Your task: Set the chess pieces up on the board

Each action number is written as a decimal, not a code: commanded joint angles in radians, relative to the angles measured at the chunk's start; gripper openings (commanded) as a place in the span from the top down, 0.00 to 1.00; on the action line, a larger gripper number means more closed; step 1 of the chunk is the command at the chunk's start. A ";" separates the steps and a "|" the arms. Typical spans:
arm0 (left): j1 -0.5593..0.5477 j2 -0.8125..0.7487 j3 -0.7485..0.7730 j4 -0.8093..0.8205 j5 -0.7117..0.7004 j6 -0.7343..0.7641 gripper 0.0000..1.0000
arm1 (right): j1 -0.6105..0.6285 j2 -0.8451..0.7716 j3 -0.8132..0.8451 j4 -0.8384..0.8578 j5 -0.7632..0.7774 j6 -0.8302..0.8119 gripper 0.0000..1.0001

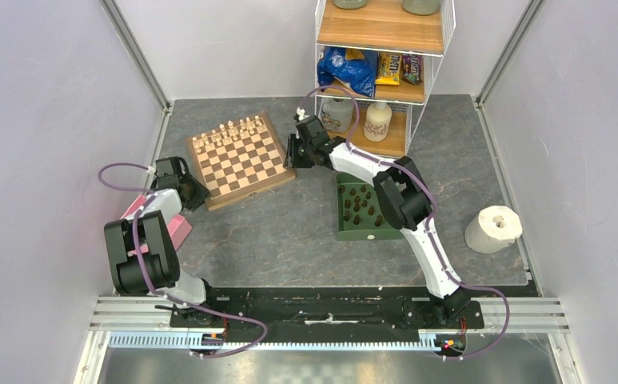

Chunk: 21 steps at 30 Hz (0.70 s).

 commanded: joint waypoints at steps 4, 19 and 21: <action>-0.081 -0.127 -0.057 0.004 0.082 0.011 0.61 | 0.075 -0.138 -0.120 -0.003 -0.073 0.027 0.60; -0.174 -0.364 -0.209 -0.084 0.024 0.016 0.61 | 0.133 -0.338 -0.435 0.016 -0.012 0.038 0.58; -0.188 -0.392 -0.227 -0.094 0.017 0.011 0.61 | 0.143 -0.363 -0.471 0.020 -0.010 0.037 0.57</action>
